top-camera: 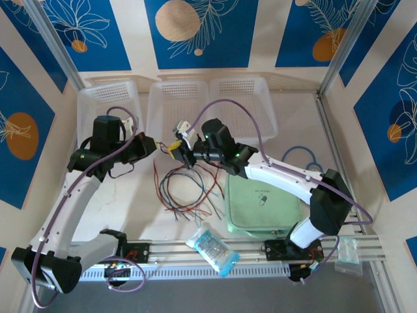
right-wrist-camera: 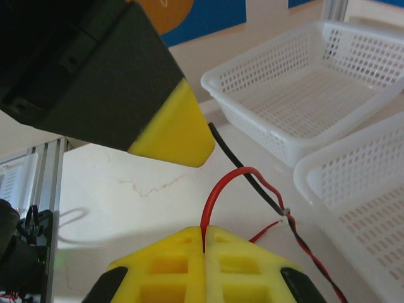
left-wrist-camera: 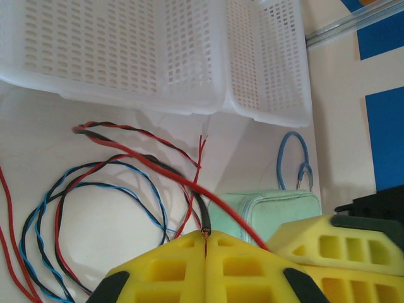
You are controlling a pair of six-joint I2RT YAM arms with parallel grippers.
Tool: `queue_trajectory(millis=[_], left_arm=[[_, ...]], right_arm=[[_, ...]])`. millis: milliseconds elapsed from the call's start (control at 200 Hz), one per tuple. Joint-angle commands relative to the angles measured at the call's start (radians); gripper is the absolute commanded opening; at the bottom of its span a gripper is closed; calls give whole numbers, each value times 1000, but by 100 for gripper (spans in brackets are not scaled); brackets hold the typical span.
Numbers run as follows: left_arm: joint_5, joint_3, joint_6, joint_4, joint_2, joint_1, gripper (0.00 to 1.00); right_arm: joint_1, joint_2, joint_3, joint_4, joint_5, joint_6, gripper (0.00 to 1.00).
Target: Untangle the cables
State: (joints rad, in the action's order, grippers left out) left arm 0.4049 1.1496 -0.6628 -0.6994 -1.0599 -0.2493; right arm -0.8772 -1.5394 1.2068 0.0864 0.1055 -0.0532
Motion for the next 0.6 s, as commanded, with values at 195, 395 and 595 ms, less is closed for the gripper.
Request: queue_trajectory(millis=[195,395,595], left_arm=[[-11,239,39,-35,-32,-8,0],[-1,380,35,-2,-83,-7,0],[24,507,-10,86,-149,-6,0]], right_arm=[[38,137,-8,21,-86,32,0],[88,207,24,13,-142,50,0],[156,250,63,7,-242,17,0]])
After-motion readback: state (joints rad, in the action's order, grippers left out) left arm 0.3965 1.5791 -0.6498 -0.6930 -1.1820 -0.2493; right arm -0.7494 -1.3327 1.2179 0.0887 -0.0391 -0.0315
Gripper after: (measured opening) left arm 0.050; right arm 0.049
